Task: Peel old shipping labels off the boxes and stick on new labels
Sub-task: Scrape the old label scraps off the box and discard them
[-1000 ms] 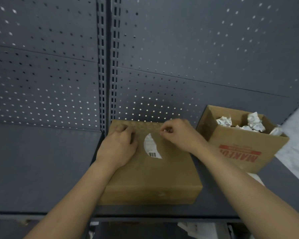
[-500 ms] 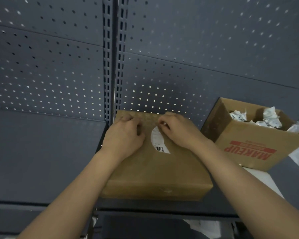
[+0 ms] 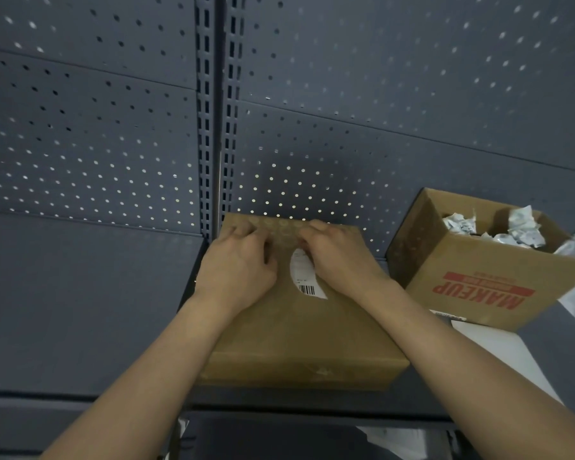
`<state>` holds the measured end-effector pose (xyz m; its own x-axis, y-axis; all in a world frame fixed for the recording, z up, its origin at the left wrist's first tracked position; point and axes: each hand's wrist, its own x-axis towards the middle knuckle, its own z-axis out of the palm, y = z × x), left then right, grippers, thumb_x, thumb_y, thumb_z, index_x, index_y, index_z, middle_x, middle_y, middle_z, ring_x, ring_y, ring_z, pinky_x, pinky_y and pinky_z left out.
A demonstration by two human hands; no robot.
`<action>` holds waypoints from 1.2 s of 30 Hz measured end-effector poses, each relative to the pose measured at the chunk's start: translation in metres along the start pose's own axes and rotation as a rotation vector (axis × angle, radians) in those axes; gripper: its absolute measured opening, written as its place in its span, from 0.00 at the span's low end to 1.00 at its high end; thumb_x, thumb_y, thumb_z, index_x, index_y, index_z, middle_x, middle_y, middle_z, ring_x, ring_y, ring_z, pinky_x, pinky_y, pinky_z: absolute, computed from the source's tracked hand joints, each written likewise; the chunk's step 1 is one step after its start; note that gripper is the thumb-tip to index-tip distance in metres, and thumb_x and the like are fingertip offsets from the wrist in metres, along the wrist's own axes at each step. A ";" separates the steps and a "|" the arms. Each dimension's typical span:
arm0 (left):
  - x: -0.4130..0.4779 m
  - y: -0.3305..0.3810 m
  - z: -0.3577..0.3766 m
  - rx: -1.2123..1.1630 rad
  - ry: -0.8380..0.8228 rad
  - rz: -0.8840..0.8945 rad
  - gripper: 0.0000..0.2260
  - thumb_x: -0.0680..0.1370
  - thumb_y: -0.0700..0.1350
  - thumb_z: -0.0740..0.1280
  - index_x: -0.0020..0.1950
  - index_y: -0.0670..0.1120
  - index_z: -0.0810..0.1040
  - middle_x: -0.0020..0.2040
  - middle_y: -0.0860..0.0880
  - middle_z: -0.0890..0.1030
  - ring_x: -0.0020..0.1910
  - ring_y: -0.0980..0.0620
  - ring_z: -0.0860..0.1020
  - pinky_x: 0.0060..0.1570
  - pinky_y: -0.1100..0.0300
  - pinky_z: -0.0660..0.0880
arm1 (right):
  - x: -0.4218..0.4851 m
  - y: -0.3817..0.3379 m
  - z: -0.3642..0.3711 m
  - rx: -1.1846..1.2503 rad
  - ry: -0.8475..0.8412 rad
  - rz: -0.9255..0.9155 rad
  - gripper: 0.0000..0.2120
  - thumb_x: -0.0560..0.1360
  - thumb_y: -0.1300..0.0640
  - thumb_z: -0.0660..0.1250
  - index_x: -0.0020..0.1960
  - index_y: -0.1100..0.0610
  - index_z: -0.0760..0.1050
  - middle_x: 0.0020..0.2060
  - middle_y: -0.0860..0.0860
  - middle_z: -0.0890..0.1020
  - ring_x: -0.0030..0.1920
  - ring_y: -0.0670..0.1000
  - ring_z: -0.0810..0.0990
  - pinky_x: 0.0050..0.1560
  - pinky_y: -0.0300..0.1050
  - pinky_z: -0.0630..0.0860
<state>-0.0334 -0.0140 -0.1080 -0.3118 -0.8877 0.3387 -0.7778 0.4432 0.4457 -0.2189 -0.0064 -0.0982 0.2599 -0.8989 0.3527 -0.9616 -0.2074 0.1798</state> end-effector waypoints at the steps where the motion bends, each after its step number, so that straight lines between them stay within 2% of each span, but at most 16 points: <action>1: 0.000 0.000 0.000 0.000 0.000 0.001 0.12 0.77 0.48 0.64 0.58 0.46 0.79 0.56 0.47 0.78 0.59 0.43 0.73 0.53 0.49 0.75 | 0.000 0.001 0.000 0.012 0.001 0.010 0.06 0.74 0.62 0.64 0.48 0.54 0.77 0.42 0.49 0.78 0.39 0.57 0.80 0.38 0.52 0.77; 5: -0.001 0.000 0.000 -0.002 0.005 0.002 0.12 0.77 0.48 0.64 0.57 0.46 0.79 0.56 0.47 0.78 0.58 0.44 0.73 0.53 0.50 0.74 | 0.001 0.000 0.001 -0.011 0.019 0.001 0.06 0.73 0.63 0.66 0.47 0.55 0.77 0.40 0.50 0.78 0.37 0.57 0.80 0.35 0.49 0.75; 12: -0.001 -0.001 0.000 -0.002 -0.007 -0.009 0.12 0.77 0.49 0.64 0.57 0.47 0.79 0.56 0.47 0.78 0.59 0.44 0.73 0.54 0.49 0.74 | 0.000 -0.005 -0.005 -0.073 0.015 -0.043 0.07 0.68 0.64 0.72 0.42 0.55 0.79 0.39 0.49 0.79 0.34 0.55 0.80 0.32 0.41 0.61; 17: -0.002 -0.001 -0.001 0.001 -0.011 -0.011 0.13 0.77 0.49 0.64 0.58 0.47 0.79 0.57 0.48 0.78 0.60 0.44 0.73 0.56 0.49 0.73 | 0.000 -0.004 -0.004 -0.058 -0.004 -0.039 0.08 0.74 0.63 0.64 0.50 0.55 0.78 0.46 0.50 0.79 0.42 0.57 0.81 0.35 0.45 0.68; 21: -0.002 -0.001 -0.001 0.001 -0.012 -0.004 0.13 0.77 0.49 0.64 0.59 0.47 0.79 0.57 0.48 0.78 0.60 0.44 0.72 0.57 0.50 0.73 | 0.001 -0.001 -0.006 0.039 -0.058 -0.042 0.08 0.78 0.62 0.61 0.53 0.56 0.76 0.49 0.51 0.78 0.48 0.55 0.78 0.41 0.44 0.63; 24: -0.002 -0.001 -0.001 0.003 -0.011 -0.001 0.13 0.77 0.49 0.63 0.59 0.47 0.79 0.58 0.48 0.78 0.60 0.44 0.73 0.57 0.50 0.73 | -0.002 0.005 -0.003 0.211 -0.035 0.038 0.06 0.78 0.63 0.62 0.50 0.57 0.77 0.46 0.51 0.78 0.46 0.56 0.78 0.45 0.49 0.72; 27: -0.002 -0.001 0.000 0.016 -0.017 -0.002 0.13 0.78 0.49 0.63 0.60 0.47 0.78 0.58 0.48 0.78 0.60 0.44 0.72 0.57 0.50 0.73 | -0.003 0.006 -0.002 0.281 -0.030 0.073 0.05 0.79 0.62 0.63 0.49 0.57 0.78 0.45 0.51 0.78 0.45 0.55 0.78 0.48 0.52 0.74; 30: -0.002 -0.001 0.001 0.027 -0.019 -0.002 0.13 0.77 0.49 0.63 0.59 0.47 0.78 0.58 0.48 0.78 0.60 0.44 0.73 0.57 0.50 0.73 | -0.002 0.003 -0.002 0.151 -0.012 0.027 0.05 0.77 0.62 0.64 0.49 0.55 0.77 0.43 0.51 0.78 0.42 0.57 0.79 0.44 0.52 0.75; 34: -0.002 0.000 0.001 0.031 -0.014 -0.006 0.13 0.78 0.49 0.62 0.59 0.47 0.78 0.58 0.48 0.78 0.61 0.44 0.73 0.57 0.51 0.73 | -0.002 -0.002 -0.002 -0.023 0.012 -0.041 0.08 0.68 0.68 0.70 0.43 0.57 0.77 0.39 0.52 0.78 0.36 0.58 0.80 0.33 0.43 0.69; 36: -0.002 0.000 0.001 0.032 -0.017 -0.006 0.13 0.78 0.49 0.62 0.60 0.47 0.78 0.58 0.48 0.77 0.61 0.44 0.72 0.56 0.51 0.73 | -0.002 -0.005 -0.002 -0.068 -0.008 -0.036 0.09 0.67 0.68 0.70 0.43 0.56 0.77 0.39 0.51 0.78 0.35 0.57 0.80 0.32 0.43 0.72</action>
<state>-0.0331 -0.0124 -0.1101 -0.3158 -0.8925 0.3220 -0.7969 0.4337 0.4206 -0.2147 -0.0031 -0.0983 0.2933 -0.8943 0.3379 -0.9433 -0.2133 0.2544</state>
